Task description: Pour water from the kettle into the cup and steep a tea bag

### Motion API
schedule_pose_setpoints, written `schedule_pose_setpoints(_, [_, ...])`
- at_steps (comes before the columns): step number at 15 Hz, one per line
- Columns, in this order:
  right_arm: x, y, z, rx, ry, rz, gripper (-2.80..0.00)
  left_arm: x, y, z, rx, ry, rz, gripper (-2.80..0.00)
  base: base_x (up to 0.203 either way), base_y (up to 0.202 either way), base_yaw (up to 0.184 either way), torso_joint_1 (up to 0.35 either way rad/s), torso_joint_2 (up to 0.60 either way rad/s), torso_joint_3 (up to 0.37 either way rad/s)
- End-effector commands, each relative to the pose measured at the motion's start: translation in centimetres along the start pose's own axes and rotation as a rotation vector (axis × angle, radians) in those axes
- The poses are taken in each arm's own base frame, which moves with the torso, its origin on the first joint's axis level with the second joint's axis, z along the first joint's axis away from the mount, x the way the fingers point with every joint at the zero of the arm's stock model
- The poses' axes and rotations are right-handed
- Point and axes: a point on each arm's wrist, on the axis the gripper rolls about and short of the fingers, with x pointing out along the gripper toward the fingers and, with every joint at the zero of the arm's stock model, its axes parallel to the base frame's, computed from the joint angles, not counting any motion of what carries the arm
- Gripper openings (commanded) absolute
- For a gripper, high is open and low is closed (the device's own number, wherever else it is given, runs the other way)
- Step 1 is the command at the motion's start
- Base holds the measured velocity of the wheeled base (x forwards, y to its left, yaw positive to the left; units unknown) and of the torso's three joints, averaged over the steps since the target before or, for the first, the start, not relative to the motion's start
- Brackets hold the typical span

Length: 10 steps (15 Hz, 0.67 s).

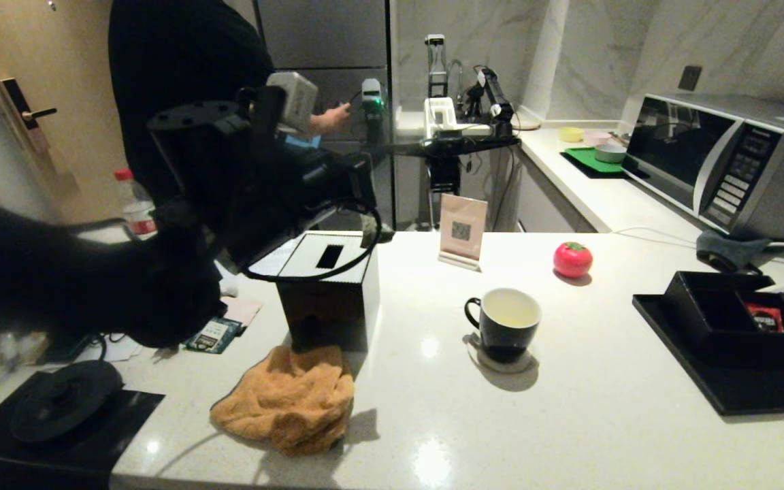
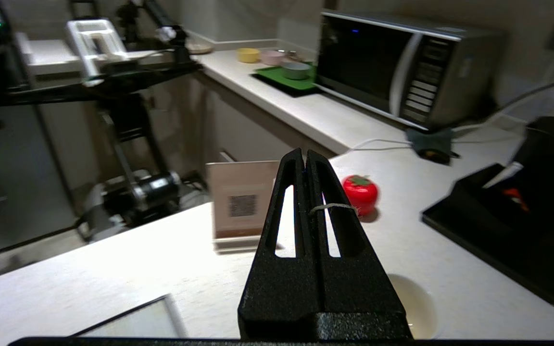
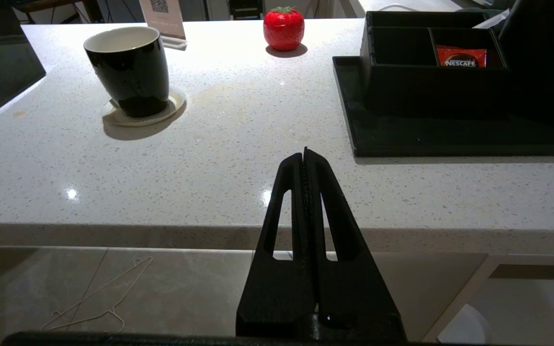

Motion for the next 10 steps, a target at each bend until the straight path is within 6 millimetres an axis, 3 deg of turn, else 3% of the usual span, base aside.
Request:
schedule_pose_setpoints(1, [0.0, 0.0, 0.0, 0.0, 0.001, 0.0, -2.8, 1.7, -1.7, -2.0, -0.014, 0.033, -0.054, -2.8, 0.0, 0.0, 0.0, 0.0, 0.0, 0.0])
schedule_pose_setpoints(5, [0.0, 0.0, 0.0, 0.0, 0.001, 0.0, -2.8, 3.7, -5.0, -4.5, -0.03, 0.072, -0.135, -2.8, 0.0, 0.0, 0.0, 0.0, 0.0, 0.0])
schedule_pose_setpoints(10, [0.0, 0.0, 0.0, 0.0, 0.001, 0.0, -2.8, 6.1, -7.3, -8.5, -0.04, 0.126, -0.19, -2.8, 0.0, 0.0, 0.0, 0.0, 0.0, 0.0])
